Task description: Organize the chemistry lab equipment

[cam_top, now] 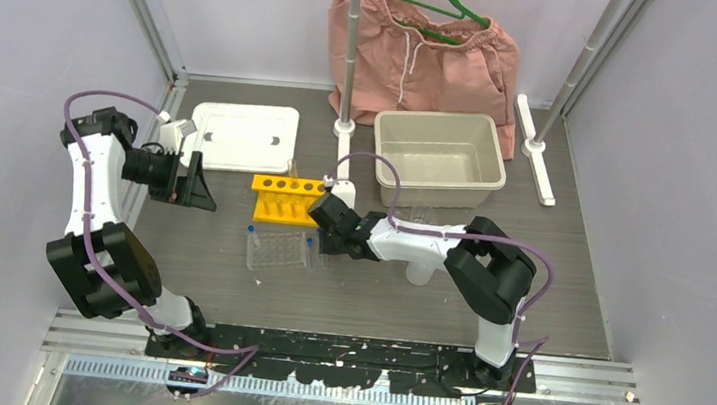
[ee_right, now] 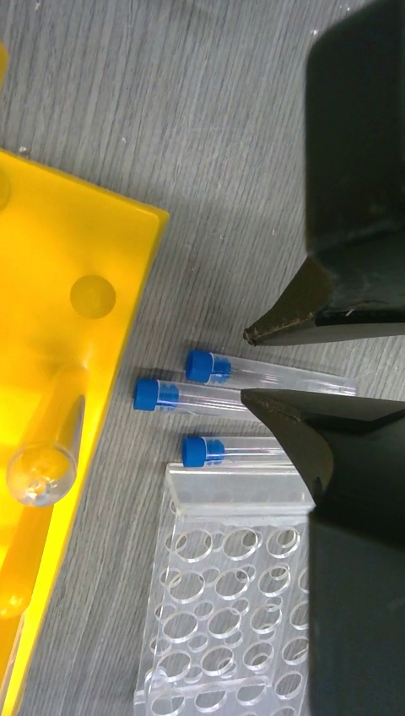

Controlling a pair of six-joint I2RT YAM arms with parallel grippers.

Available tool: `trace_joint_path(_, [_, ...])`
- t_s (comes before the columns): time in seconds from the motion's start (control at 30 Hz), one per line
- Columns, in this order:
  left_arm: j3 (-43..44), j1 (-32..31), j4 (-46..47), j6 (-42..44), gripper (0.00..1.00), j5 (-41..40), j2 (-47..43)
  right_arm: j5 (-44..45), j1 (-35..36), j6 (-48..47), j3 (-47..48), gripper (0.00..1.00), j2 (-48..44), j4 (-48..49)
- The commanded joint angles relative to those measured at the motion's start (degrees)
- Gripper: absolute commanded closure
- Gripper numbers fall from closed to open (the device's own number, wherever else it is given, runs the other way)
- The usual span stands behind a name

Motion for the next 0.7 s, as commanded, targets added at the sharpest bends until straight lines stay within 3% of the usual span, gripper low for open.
trace_joint_path(0.0, [2.0,0.4,-1.1,0.6,0.11,1.9,-1.7,0.7,0.4,0.6,2.7,0.69,0.4,1.7])
trace_joint_path(0.4, [2.0,0.5,-1.5,1.1,0.11,2.2,-2.3,2.8,0.6,0.7,3.4,0.75,2.3,-1.1])
trace_joint_path(0.67, [2.1,0.5,-2.7,1.6,0.11,4.0,-2.5,4.3,0.9,-1.5,3.2,0.96,-6.8,-3.1])
